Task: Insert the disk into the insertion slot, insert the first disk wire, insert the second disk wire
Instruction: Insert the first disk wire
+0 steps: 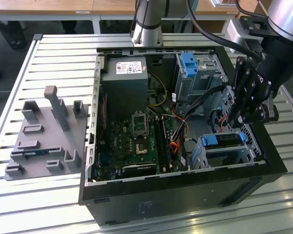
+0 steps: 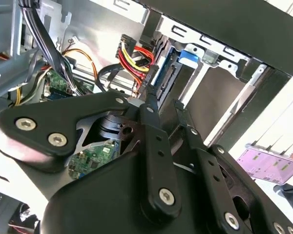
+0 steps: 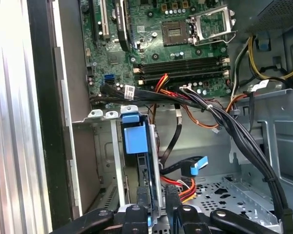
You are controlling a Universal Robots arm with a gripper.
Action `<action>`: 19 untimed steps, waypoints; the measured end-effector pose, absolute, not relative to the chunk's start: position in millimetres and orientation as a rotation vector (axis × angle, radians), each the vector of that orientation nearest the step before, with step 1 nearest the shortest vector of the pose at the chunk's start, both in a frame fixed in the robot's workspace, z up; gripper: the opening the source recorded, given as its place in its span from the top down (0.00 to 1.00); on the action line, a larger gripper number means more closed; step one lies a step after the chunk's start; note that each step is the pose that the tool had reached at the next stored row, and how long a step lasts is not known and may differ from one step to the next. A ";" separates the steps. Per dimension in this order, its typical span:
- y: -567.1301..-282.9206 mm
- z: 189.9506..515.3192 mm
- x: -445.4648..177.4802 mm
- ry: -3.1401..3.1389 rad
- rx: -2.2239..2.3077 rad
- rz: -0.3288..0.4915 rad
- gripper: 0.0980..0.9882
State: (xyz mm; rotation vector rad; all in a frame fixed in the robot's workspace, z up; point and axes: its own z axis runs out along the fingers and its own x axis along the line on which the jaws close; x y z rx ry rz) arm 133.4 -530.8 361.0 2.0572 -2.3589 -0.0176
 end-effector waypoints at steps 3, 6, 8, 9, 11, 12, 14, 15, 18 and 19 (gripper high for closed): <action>-528.7 360.4 137.3 -2.360 2.057 -0.019 0.78; -526.5 359.9 140.2 -2.365 2.051 -0.019 0.78; -525.9 359.2 140.3 -2.381 2.032 -0.019 0.78; -525.5 359.0 140.3 -2.389 2.023 -0.019 0.78; -523.9 358.4 140.4 -2.399 2.011 -0.019 0.78; -522.5 358.1 140.5 -2.401 2.008 -0.019 0.78; -519.0 357.1 140.7 -2.403 2.006 -0.019 0.78; -517.5 356.5 140.8 -2.404 2.005 -0.019 0.78; -515.4 354.6 141.5 -2.408 1.997 -0.019 0.78; -515.3 353.9 141.6 -2.408 1.996 -0.018 0.78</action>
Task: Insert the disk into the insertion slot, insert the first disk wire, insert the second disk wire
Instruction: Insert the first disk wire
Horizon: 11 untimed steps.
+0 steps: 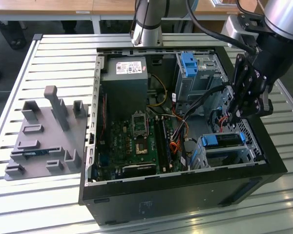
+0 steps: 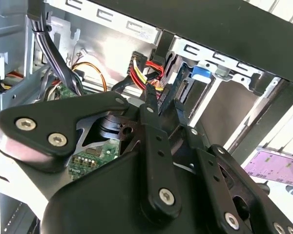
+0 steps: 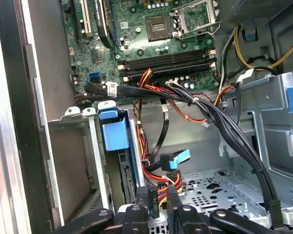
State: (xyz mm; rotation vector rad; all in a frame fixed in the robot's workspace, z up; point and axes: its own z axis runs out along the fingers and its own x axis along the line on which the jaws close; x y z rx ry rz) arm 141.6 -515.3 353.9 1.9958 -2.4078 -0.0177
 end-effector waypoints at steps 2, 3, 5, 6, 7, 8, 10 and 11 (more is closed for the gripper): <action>-515.3 352.4 141.6 -2.406 1.994 -0.013 0.78; -515.2 351.8 141.7 -2.406 1.994 -0.013 0.78; -515.3 351.1 141.7 -2.406 1.994 -0.012 0.78; -515.3 350.7 141.7 -2.406 1.994 -0.012 0.78; -515.3 350.2 141.7 -2.405 1.994 -0.012 0.78; -515.3 349.7 141.7 -2.405 1.994 -0.012 0.78; -515.3 349.2 141.7 -2.405 1.993 -0.010 0.78; -515.3 349.0 141.7 -2.404 1.992 -0.008 0.78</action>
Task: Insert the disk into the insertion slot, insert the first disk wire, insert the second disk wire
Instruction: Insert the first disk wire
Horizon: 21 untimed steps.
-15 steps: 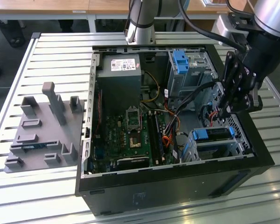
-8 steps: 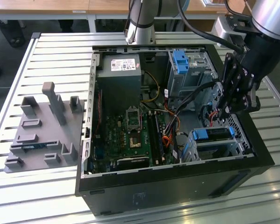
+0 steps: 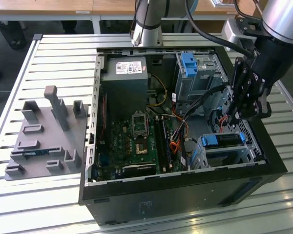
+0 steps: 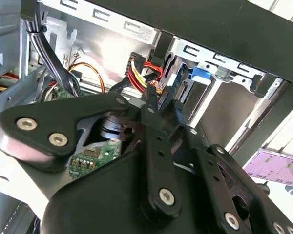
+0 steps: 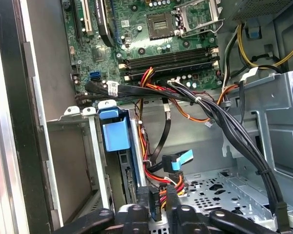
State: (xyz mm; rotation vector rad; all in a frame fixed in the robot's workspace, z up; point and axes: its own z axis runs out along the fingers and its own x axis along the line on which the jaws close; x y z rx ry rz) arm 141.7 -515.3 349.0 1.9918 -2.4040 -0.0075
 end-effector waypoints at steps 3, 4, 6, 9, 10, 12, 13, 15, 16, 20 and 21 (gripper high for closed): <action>-515.3 348.9 141.7 -2.402 1.990 -0.003 0.86; -515.3 348.9 141.7 -2.402 1.990 -0.003 0.93; -515.3 348.9 141.7 -2.402 1.990 -0.003 0.93; -515.3 348.9 141.7 -2.376 2.021 -0.002 0.93; -515.3 348.8 141.7 -2.358 2.043 -0.002 0.93; -515.3 348.7 141.8 -2.319 2.087 -0.001 0.93; -515.3 348.6 141.7 -2.300 2.107 -0.001 0.93; -515.3 348.4 141.7 -2.263 2.148 0.001 0.93; -515.3 348.3 141.7 -2.246 2.167 0.002 0.93; -516.2 348.0 141.1 -2.223 2.204 0.016 0.93; -517.2 347.9 140.4 -2.224 2.206 0.017 0.93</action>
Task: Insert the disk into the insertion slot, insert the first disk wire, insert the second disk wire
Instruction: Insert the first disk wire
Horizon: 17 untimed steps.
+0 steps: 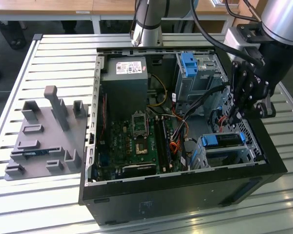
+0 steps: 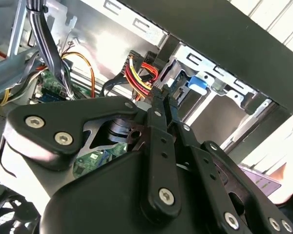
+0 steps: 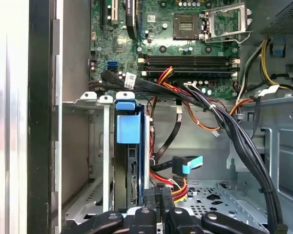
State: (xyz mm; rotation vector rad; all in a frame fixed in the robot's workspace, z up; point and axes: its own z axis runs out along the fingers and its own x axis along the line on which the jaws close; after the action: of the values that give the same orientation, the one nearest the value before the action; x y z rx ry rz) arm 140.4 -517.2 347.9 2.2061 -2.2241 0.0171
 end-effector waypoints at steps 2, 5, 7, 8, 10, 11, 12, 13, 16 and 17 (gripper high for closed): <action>-520.2 347.8 138.6 -2.225 2.209 0.018 0.93; -523.8 347.5 135.5 -2.224 2.212 0.019 0.93; -524.7 347.1 134.6 -2.223 2.213 0.019 0.93; -524.8 346.6 134.5 -2.223 2.213 0.019 0.93; -525.8 345.1 134.1 -2.224 2.213 0.020 0.93; -526.9 344.5 134.0 -2.223 2.215 0.021 0.93; -527.8 343.9 133.9 -2.221 2.219 0.023 0.93; -528.4 343.4 133.7 -2.220 2.224 0.026 0.93; -528.9 342.8 131.9 -2.224 2.233 0.039 0.93; -529.0 342.6 130.3 -2.227 2.236 0.046 0.93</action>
State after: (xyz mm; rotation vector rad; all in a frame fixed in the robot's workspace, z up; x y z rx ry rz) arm 130.3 -529.0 342.6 2.2362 -2.2269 0.0461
